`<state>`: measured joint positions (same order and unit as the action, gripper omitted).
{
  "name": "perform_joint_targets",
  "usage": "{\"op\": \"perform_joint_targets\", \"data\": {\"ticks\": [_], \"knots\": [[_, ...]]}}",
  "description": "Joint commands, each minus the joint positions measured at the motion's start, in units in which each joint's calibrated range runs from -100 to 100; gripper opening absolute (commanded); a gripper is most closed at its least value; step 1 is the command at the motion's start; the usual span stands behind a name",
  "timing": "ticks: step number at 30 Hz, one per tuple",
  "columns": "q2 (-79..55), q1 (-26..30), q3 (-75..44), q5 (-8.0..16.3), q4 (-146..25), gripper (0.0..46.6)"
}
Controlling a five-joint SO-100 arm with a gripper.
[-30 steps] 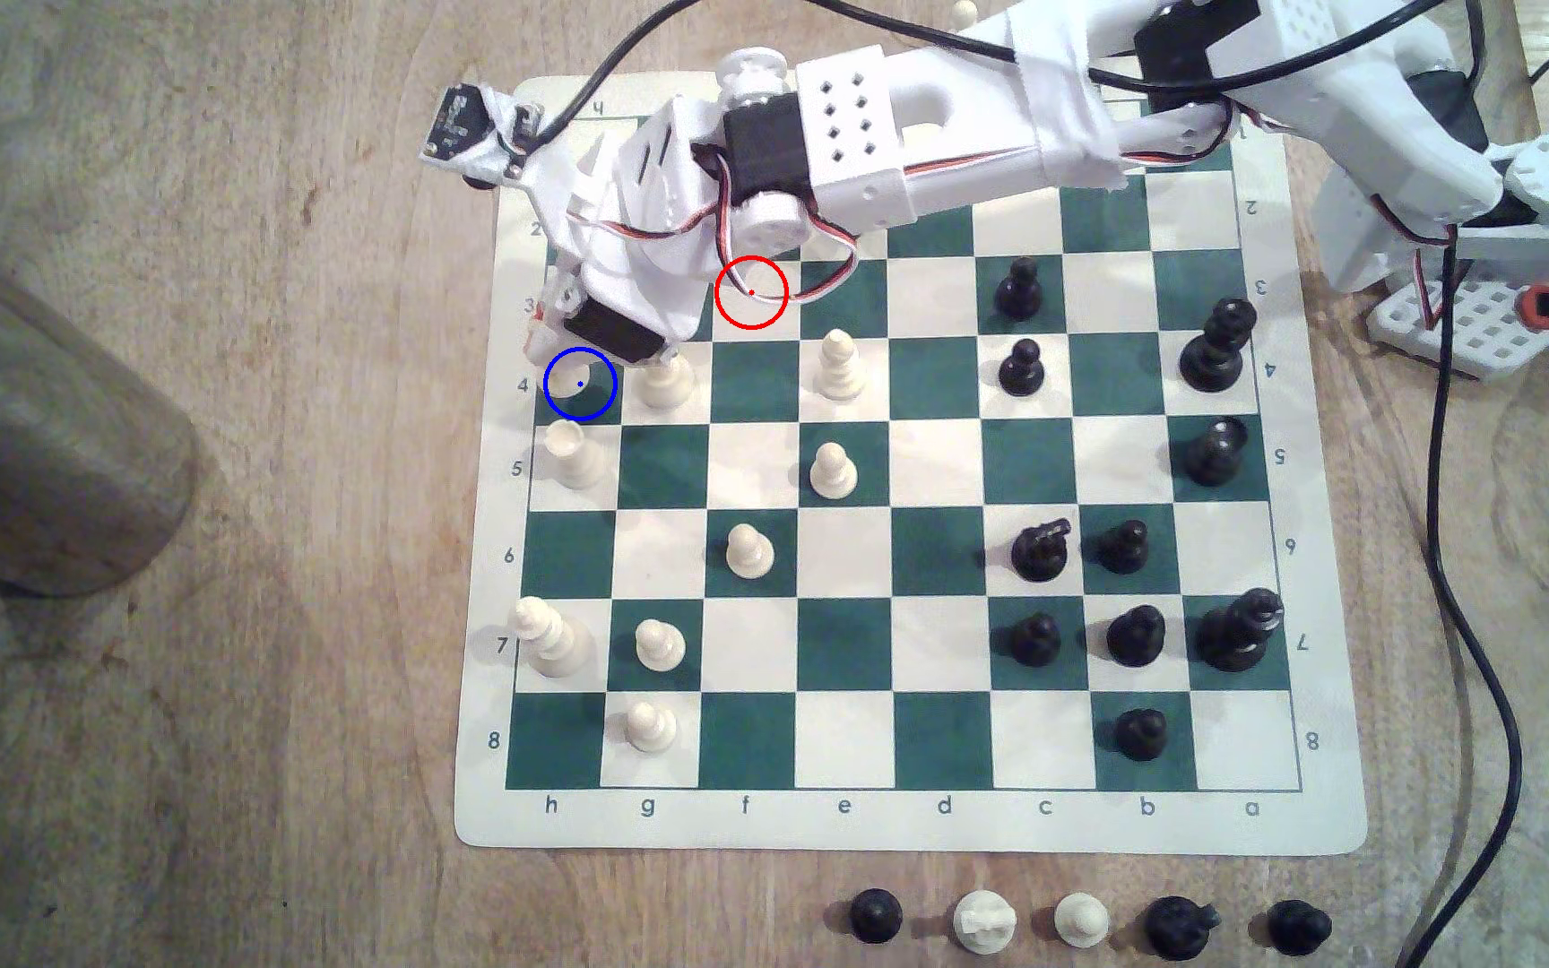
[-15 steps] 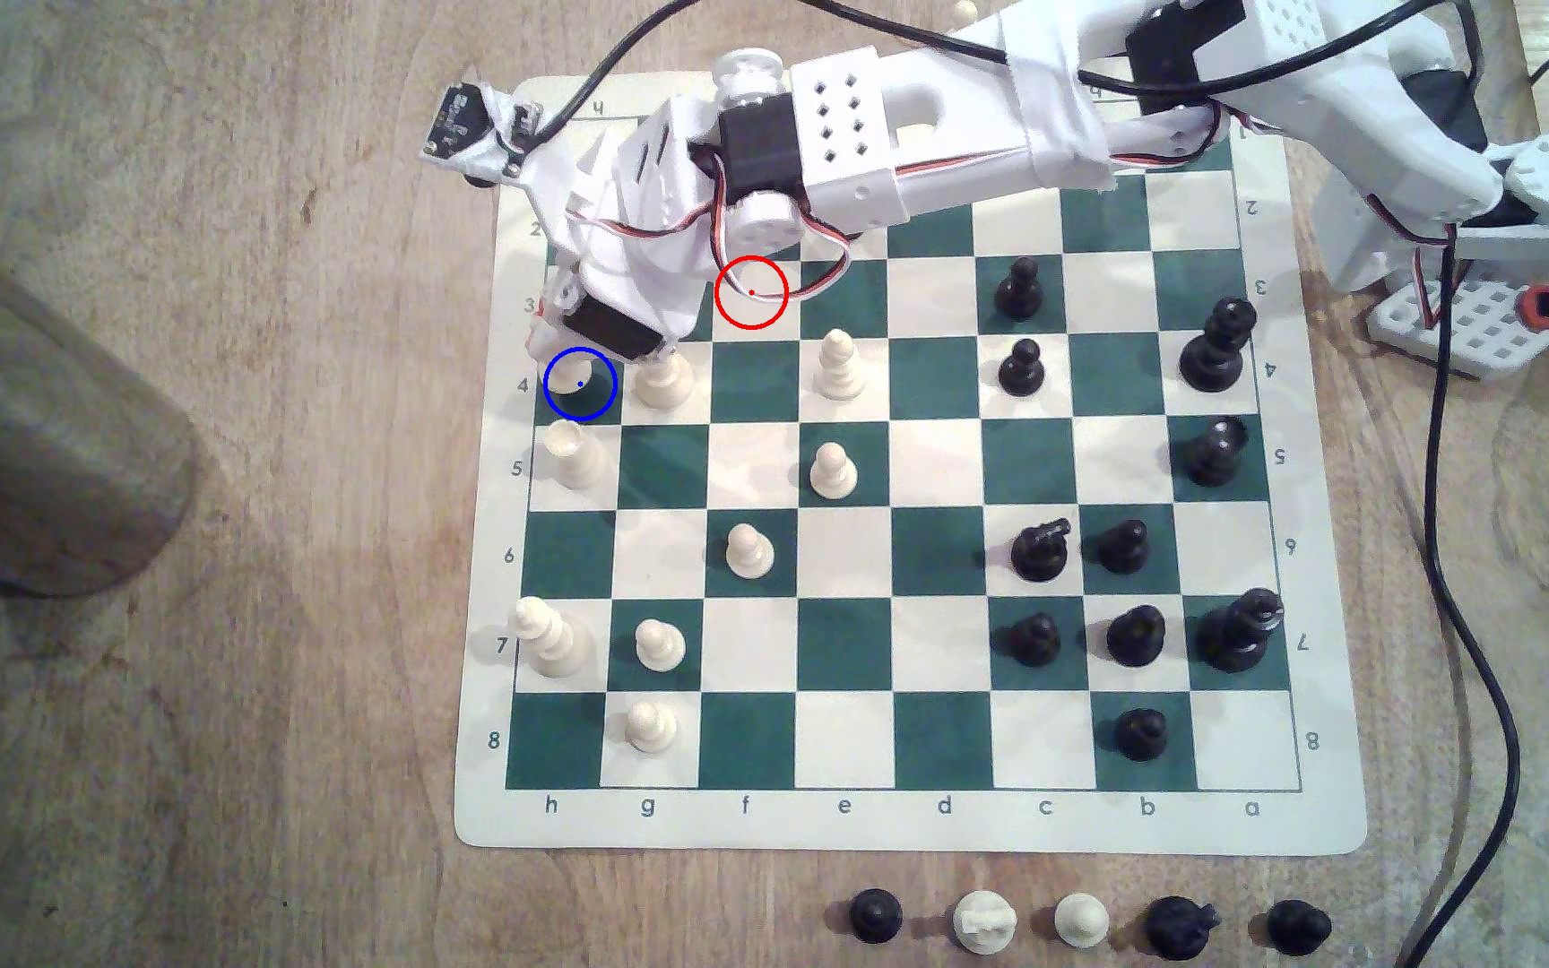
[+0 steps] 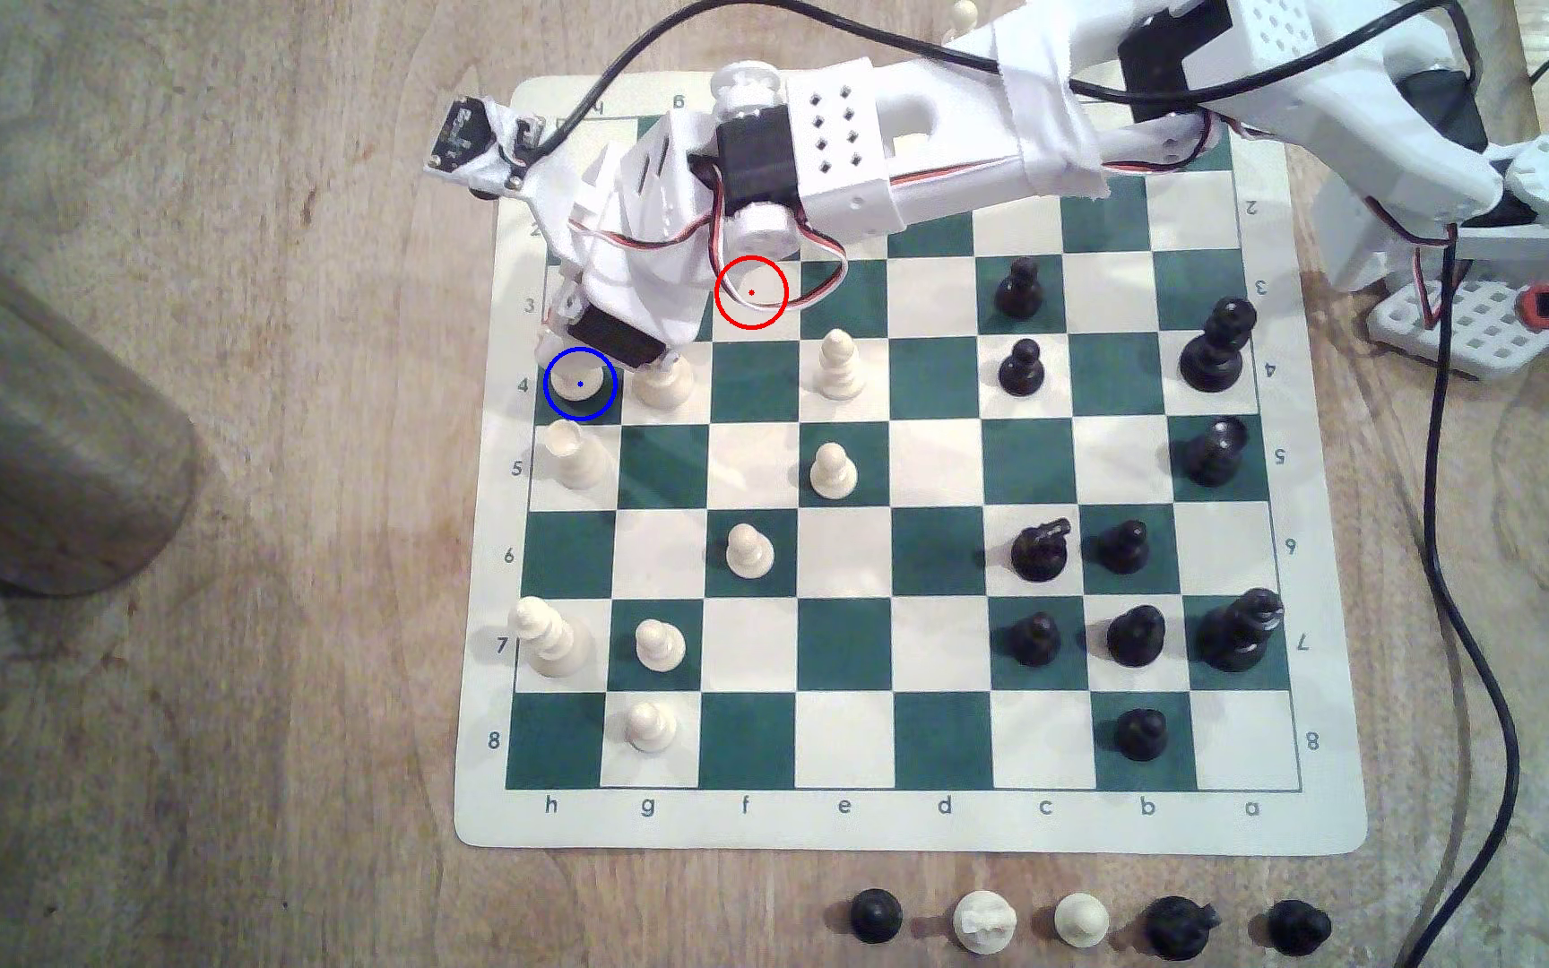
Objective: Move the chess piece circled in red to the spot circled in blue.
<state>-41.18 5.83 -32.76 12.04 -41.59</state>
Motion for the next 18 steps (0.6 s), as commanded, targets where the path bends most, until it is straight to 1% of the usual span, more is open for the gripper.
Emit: {"op": "perform_joint_targets", "data": {"ticks": [1, 4, 6, 7, 9, 10, 18], "knots": [[2.1, -0.2, -4.9, 0.0, -0.3, 3.4], [2.1, -0.2, -4.8, -0.1, -0.5, 3.7], [2.1, -0.1, -4.7, -0.1, -0.7, 5.1], [2.2, -0.1, -4.7, -0.1, -0.7, 7.2], [2.3, -0.1, -4.7, -0.1, -0.8, 14.5], [2.4, -0.1, -4.7, -0.1, -0.9, 15.4], [3.5, -0.1, -4.5, 0.0, -1.0, 16.4]]}}
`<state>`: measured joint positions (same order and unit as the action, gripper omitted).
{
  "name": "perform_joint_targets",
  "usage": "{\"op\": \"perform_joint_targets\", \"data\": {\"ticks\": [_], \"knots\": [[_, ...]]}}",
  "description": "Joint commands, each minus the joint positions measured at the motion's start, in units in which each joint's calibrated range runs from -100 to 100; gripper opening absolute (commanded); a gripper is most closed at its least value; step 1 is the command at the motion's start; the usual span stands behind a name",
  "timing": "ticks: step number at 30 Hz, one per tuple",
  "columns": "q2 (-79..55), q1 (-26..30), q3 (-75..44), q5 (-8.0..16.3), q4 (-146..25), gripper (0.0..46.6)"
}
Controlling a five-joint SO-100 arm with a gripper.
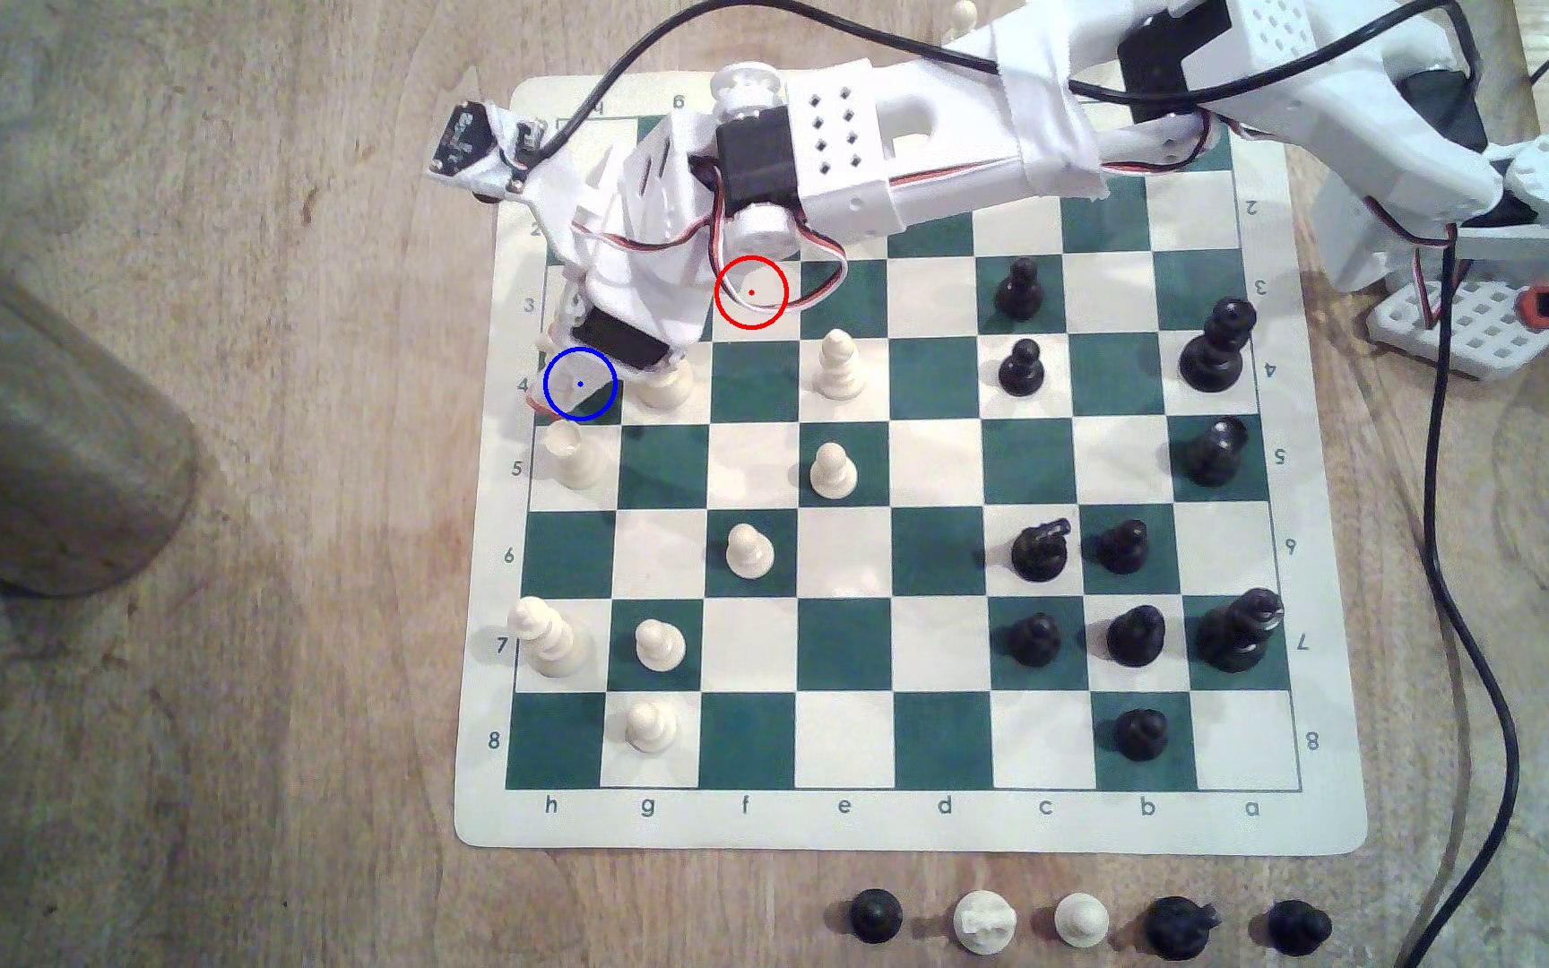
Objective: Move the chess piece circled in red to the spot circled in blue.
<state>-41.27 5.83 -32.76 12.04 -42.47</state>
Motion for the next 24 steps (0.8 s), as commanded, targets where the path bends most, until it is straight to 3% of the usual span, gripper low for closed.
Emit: {"op": "perform_joint_targets", "data": {"ticks": [1, 24], "knots": [[4.0, -0.1, -4.5, 0.0, -0.2, 16.5], [16.5, -0.2, 5.4, -0.3, 0.9, 20.1]]}}
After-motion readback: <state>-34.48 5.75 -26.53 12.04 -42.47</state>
